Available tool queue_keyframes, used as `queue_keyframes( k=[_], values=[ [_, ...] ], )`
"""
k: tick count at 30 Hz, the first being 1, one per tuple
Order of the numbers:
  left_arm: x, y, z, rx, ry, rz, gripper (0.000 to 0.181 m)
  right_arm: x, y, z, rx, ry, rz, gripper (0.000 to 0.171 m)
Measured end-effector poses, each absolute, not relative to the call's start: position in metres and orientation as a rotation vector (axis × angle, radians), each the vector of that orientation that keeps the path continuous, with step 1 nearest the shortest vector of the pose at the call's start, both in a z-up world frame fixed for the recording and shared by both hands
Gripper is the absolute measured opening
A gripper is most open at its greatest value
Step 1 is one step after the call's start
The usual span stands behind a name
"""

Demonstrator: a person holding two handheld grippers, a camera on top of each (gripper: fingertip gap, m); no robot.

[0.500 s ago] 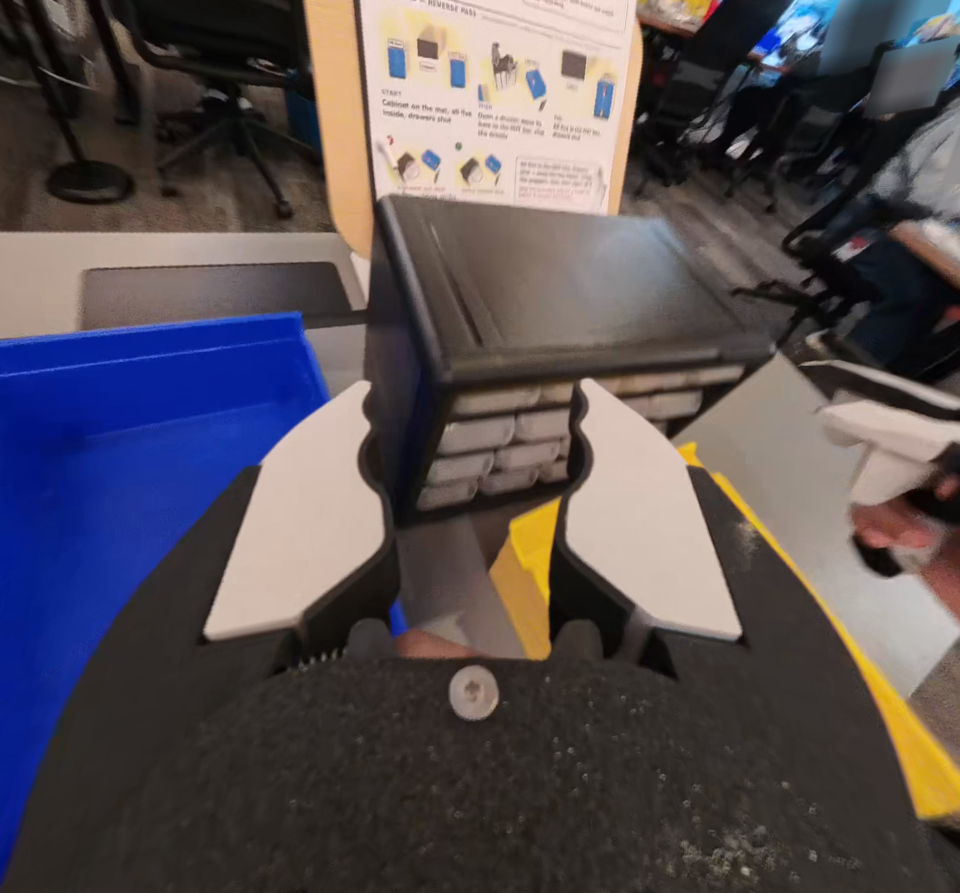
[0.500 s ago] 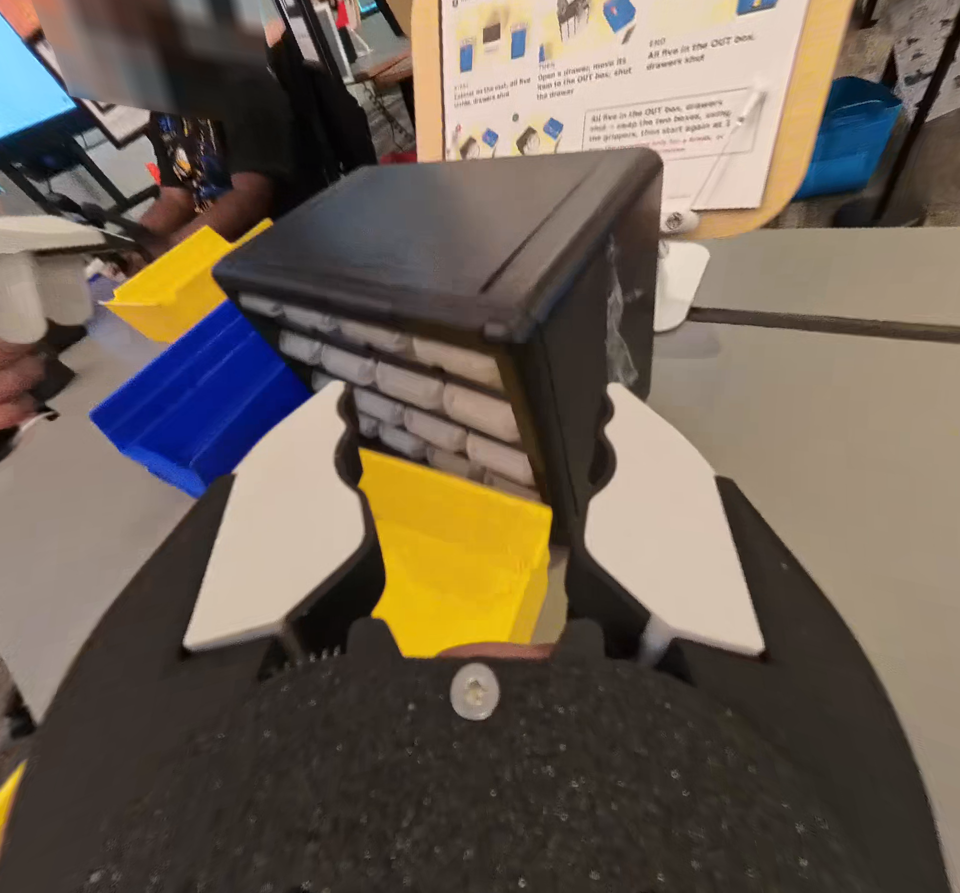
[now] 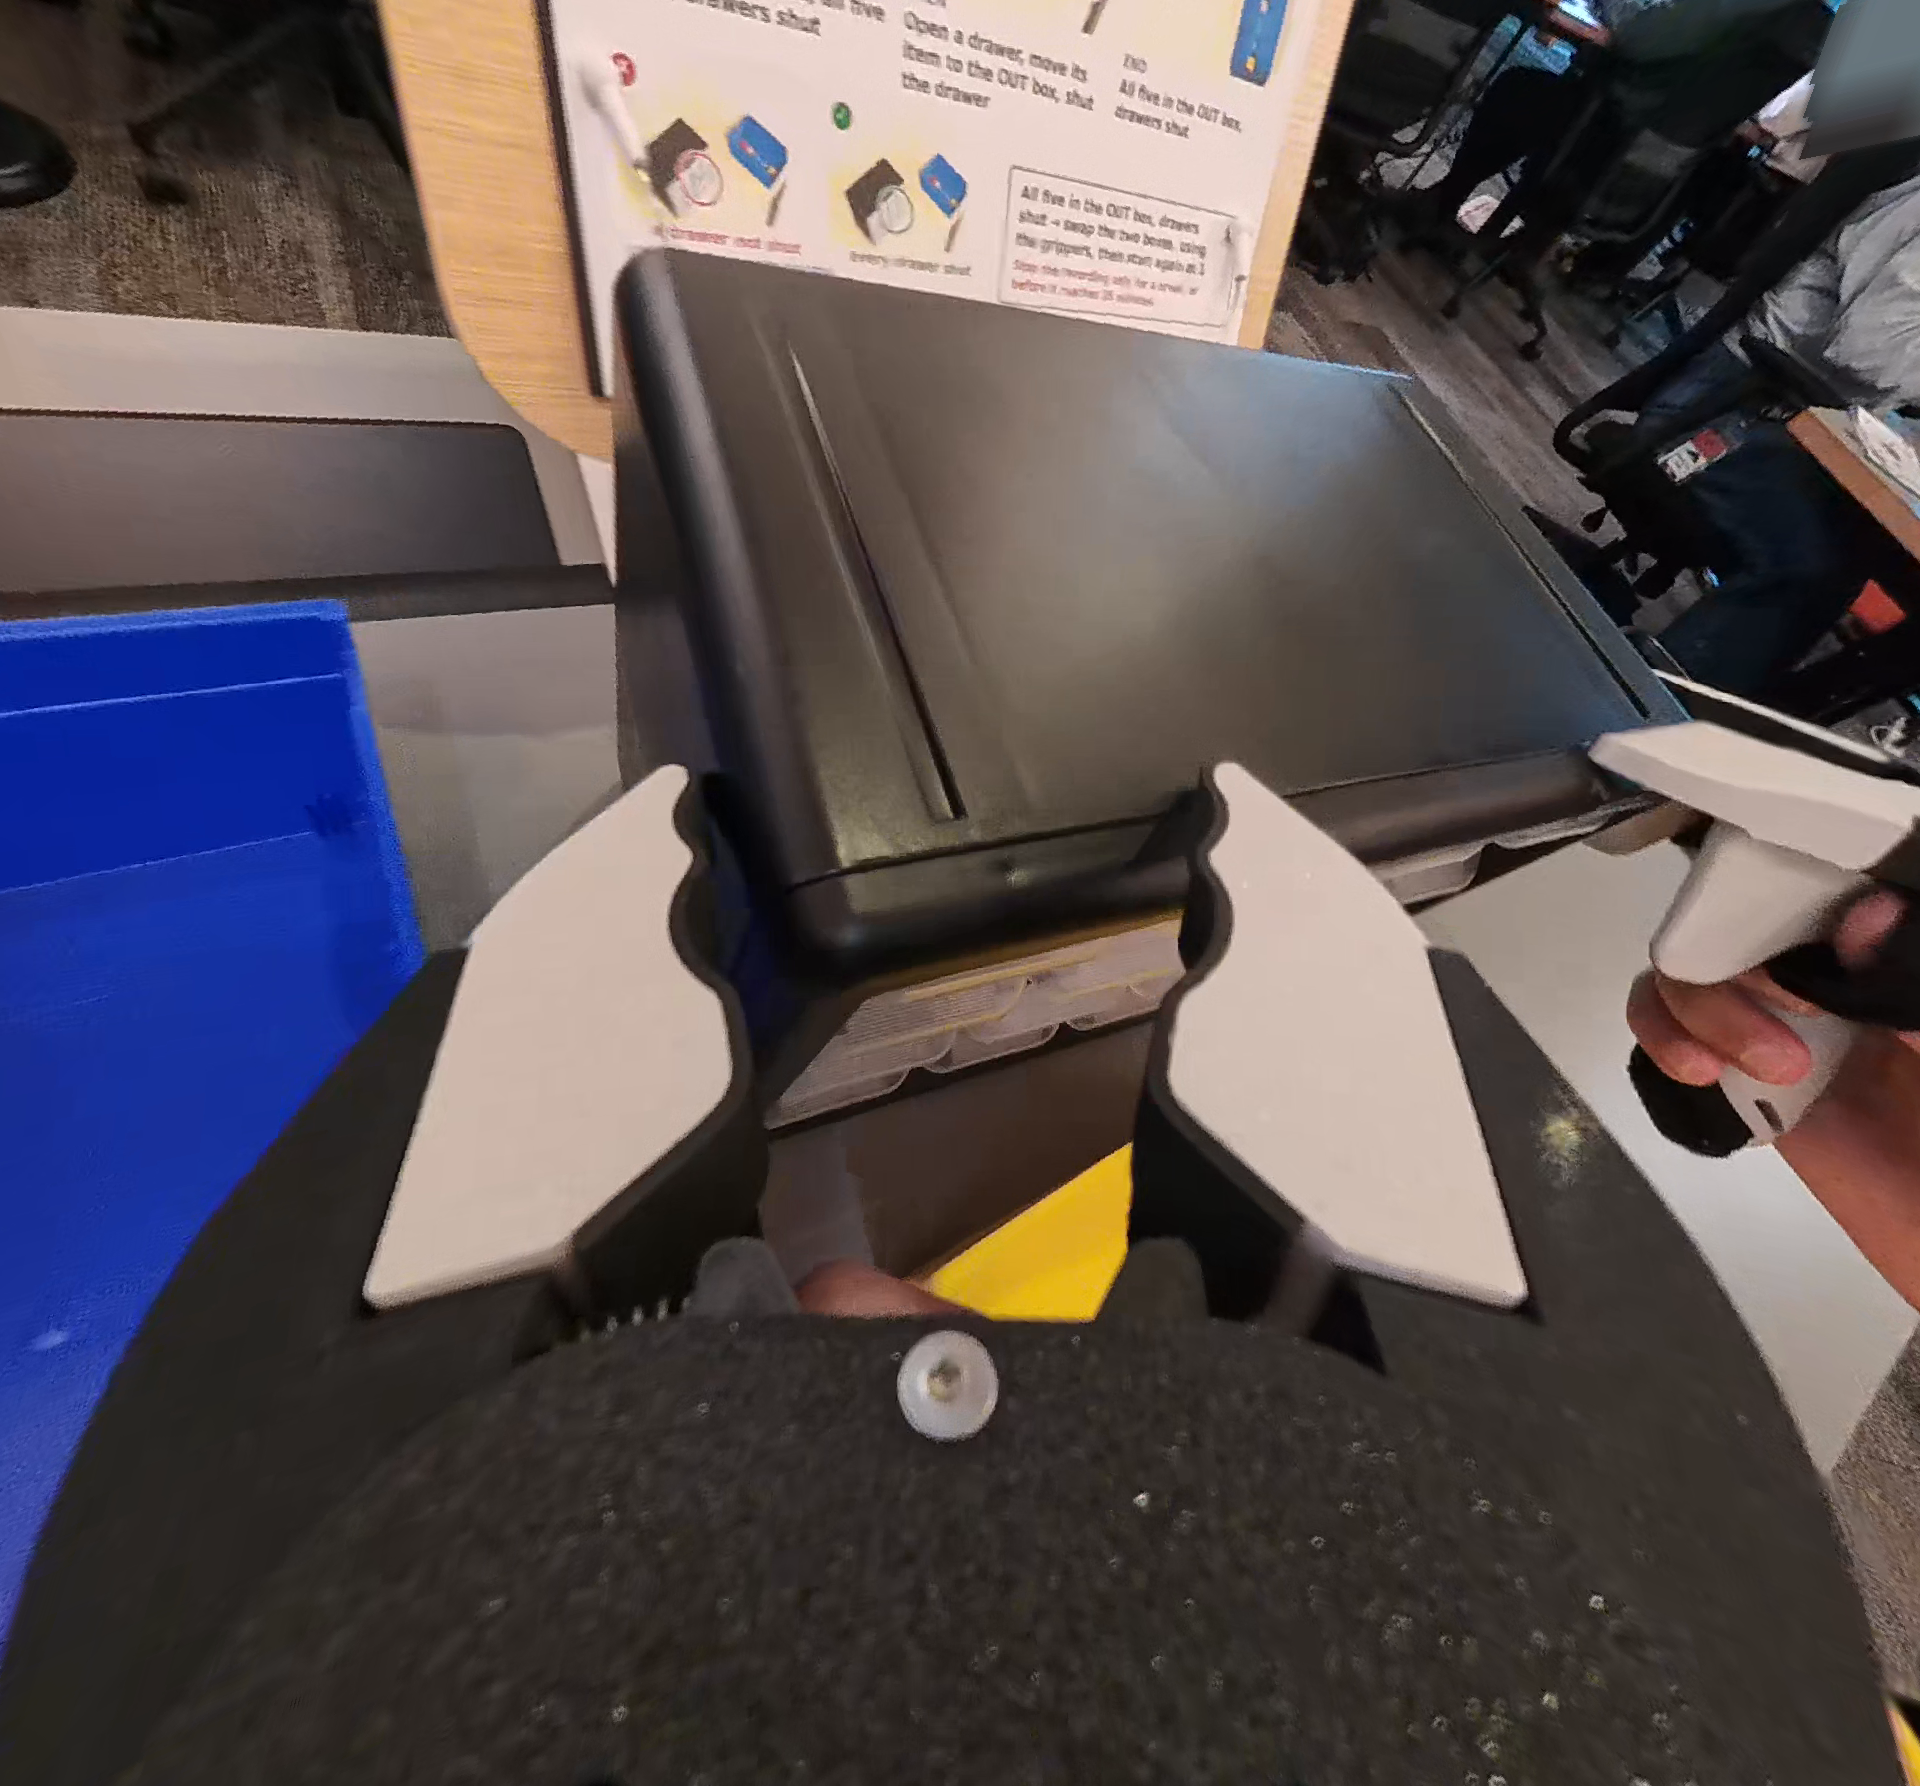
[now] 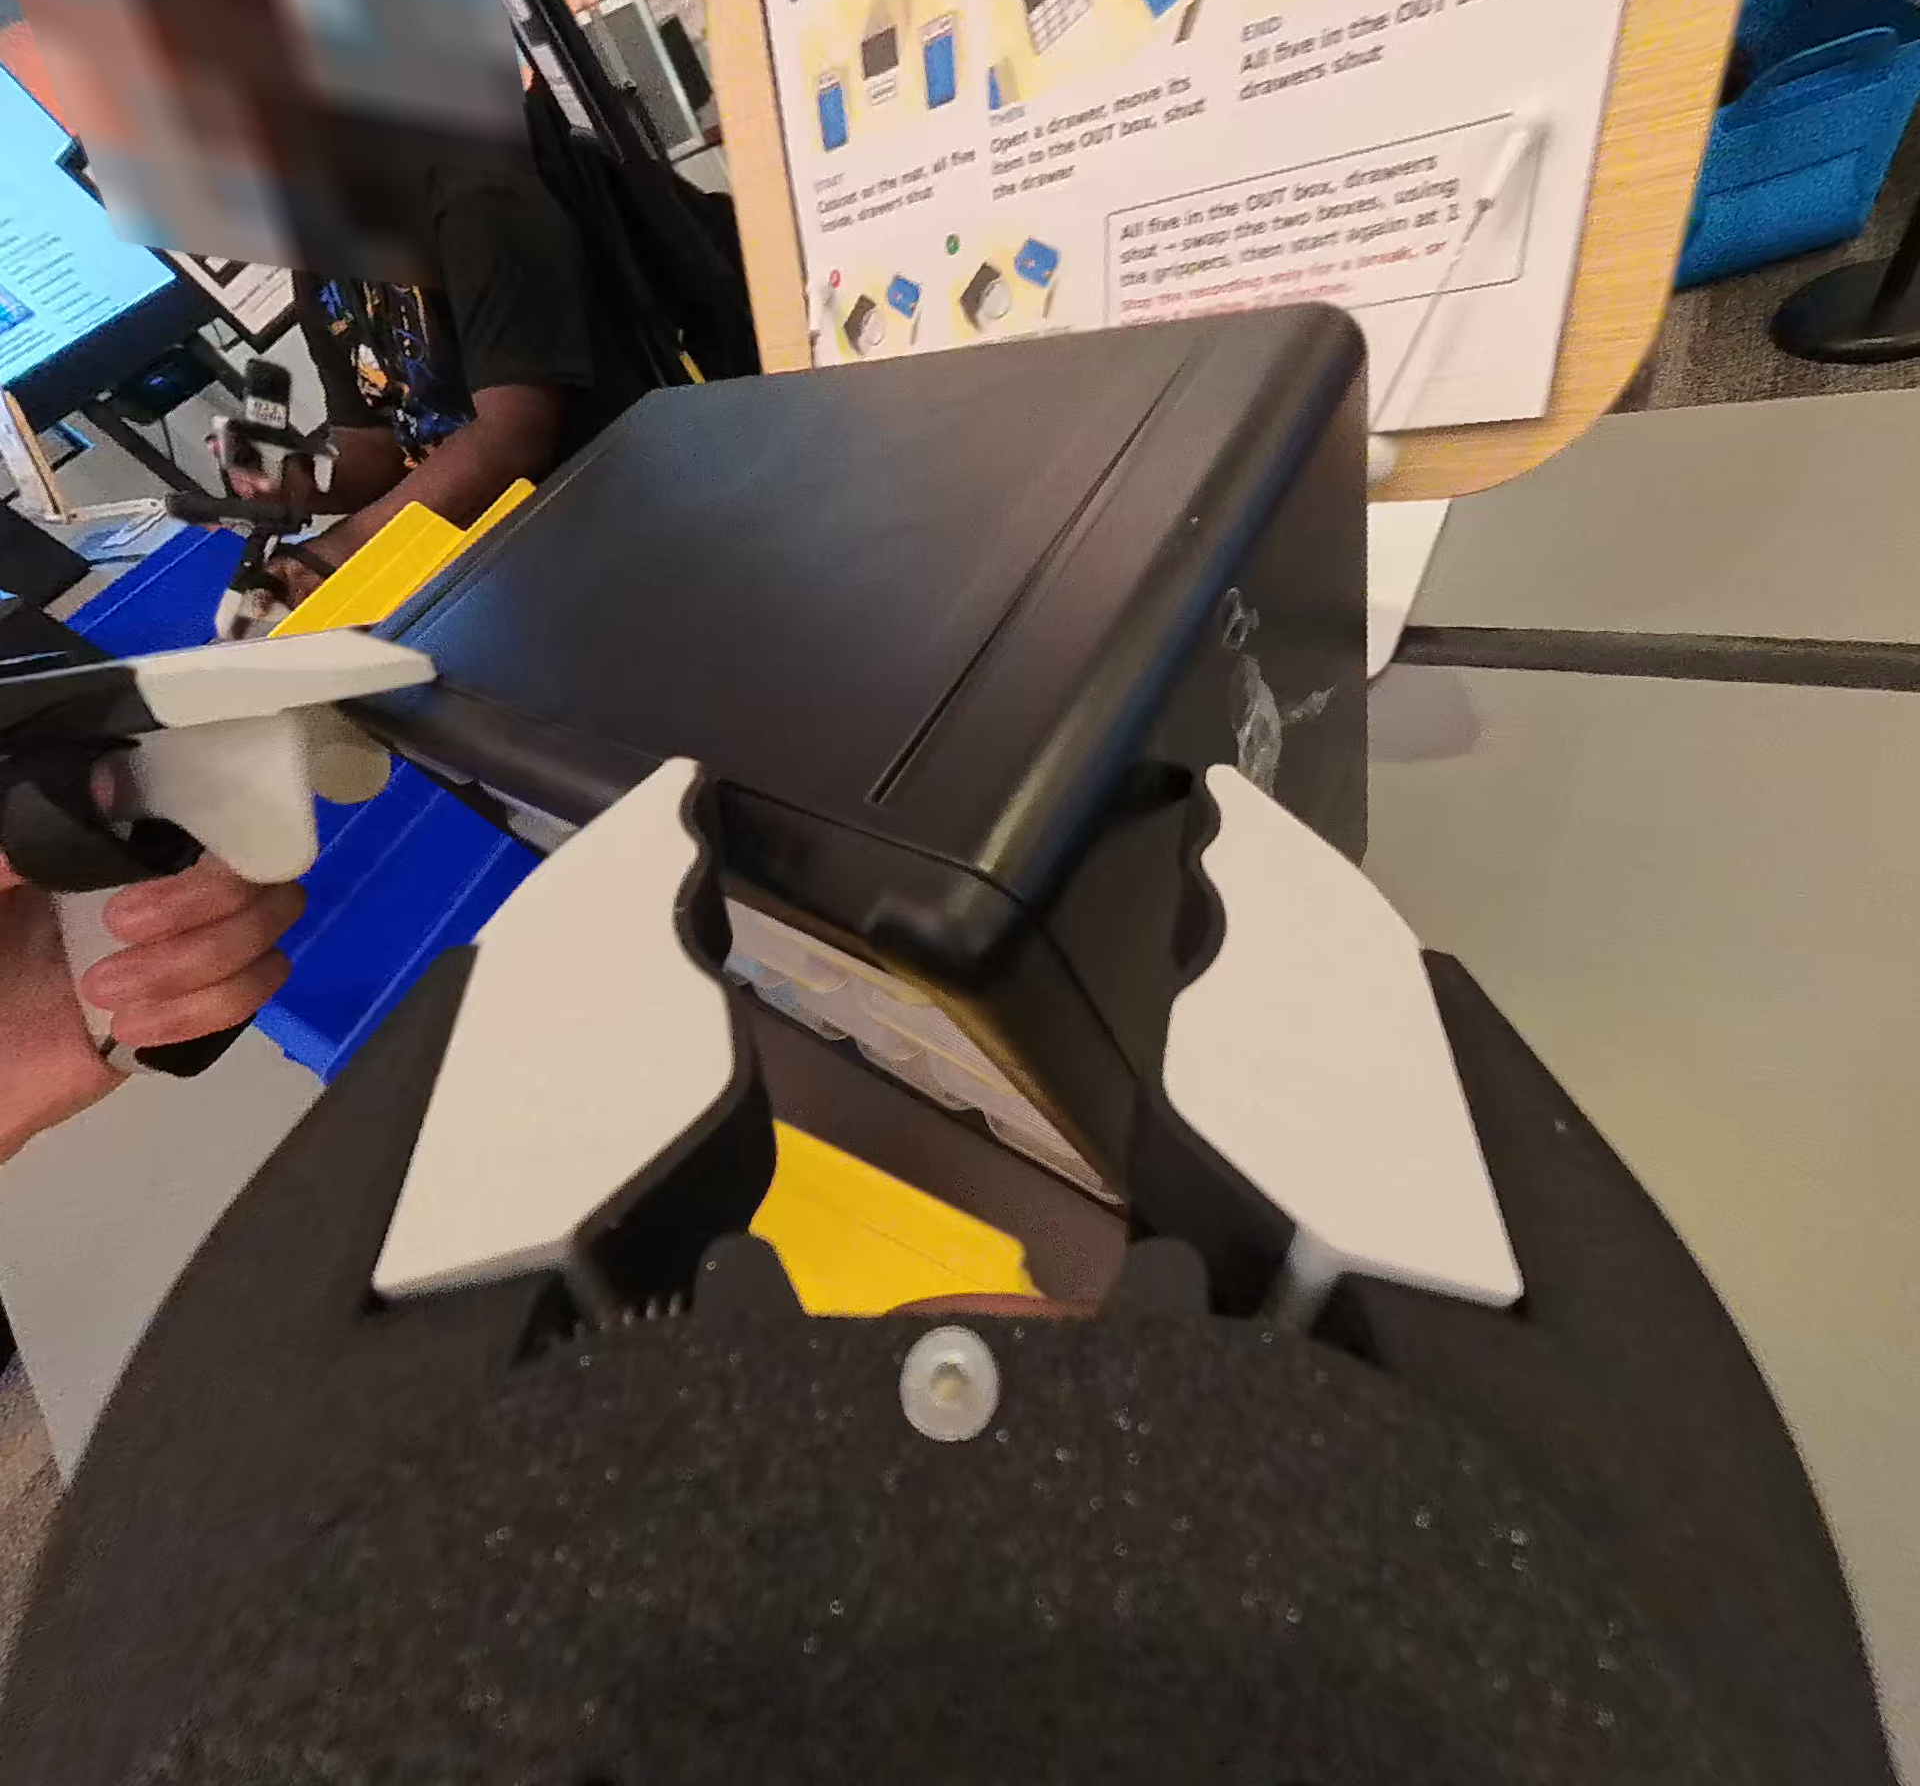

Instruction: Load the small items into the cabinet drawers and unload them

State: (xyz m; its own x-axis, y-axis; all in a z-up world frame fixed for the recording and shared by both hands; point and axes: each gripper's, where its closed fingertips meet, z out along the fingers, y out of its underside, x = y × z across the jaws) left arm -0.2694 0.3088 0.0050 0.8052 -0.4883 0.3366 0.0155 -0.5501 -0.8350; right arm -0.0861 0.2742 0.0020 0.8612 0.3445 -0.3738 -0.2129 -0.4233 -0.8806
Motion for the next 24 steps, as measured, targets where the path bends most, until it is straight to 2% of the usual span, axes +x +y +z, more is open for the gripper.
queue_keyframes(
  k=[7, 9, 10, 11, 15, 19, 24],
  values=[
    [-0.247, 0.308, 0.004, -2.085, 0.410, -0.683, 0.086, -0.061, 0.284, 0.002, -1.950, -0.102, 0.634, 0.084],
    [-0.253, 0.304, 0.006, -2.080, 0.436, -0.697, 0.078, -0.058, 0.284, 0.005, -1.963, -0.103, 0.621, 0.077],
    [-0.266, 0.301, 0.010, -2.077, 0.427, -0.671, 0.071, -0.054, 0.281, 0.012, -1.937, -0.109, 0.583, 0.067],
    [-0.285, 0.296, 0.014, -2.064, 0.421, -0.615, 0.074, -0.052, 0.274, 0.024, -1.880, -0.138, 0.548, 0.062],
    [-0.423, 0.265, 0.015, -2.005, 0.368, -0.283, 0.080, -0.056, 0.210, 0.050, -1.758, -0.282, 0.424, 0.079],
    [-0.559, 0.229, -0.052, -2.152, 0.225, -0.225, 0.083, -0.069, 0.134, 0.036, -1.757, -0.375, 0.463, 0.078],
    [-0.564, 0.215, -0.113, -2.177, 0.270, -0.374, 0.077, -0.107, 0.074, 0.016, -1.782, -0.410, 0.562, 0.078]
  ],
)
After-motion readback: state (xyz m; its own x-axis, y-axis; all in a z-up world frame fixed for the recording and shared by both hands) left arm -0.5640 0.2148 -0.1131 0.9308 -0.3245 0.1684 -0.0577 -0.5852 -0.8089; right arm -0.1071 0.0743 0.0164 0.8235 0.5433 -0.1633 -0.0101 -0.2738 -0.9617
